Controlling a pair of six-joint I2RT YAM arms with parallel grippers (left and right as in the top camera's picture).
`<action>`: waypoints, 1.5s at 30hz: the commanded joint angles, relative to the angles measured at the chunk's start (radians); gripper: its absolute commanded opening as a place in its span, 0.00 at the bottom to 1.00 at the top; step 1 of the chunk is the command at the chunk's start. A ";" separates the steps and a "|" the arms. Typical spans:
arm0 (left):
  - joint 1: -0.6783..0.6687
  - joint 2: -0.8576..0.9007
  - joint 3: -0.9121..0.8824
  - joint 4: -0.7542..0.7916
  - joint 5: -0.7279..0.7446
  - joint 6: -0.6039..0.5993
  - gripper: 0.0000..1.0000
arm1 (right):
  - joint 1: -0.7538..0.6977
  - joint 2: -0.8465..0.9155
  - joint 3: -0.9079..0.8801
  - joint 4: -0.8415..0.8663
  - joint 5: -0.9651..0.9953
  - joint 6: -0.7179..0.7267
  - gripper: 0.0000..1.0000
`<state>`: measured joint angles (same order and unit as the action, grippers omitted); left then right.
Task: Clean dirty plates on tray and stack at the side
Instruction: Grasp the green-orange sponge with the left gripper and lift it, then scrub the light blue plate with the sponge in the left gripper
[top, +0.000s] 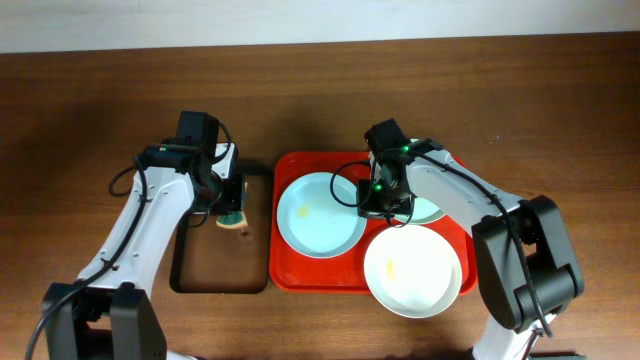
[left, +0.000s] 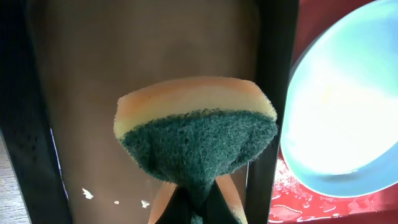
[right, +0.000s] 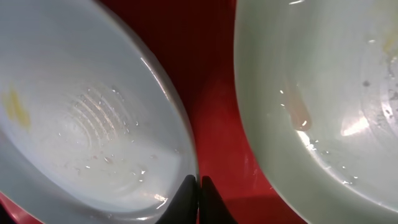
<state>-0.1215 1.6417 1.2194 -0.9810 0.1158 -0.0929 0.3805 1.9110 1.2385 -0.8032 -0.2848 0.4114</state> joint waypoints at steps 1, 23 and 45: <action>-0.003 -0.011 0.010 -0.002 -0.006 0.019 0.00 | 0.024 0.009 0.005 -0.004 0.005 -0.002 0.07; -0.003 -0.011 0.010 0.014 -0.006 0.042 0.00 | 0.025 0.009 -0.014 0.006 -0.022 0.043 0.04; -0.288 0.145 0.123 0.114 0.080 -0.045 0.00 | 0.025 0.009 -0.014 0.009 -0.038 0.076 0.05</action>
<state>-0.4019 1.7531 1.3224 -0.8822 0.1822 -0.1097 0.3992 1.9110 1.2301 -0.8059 -0.3187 0.4767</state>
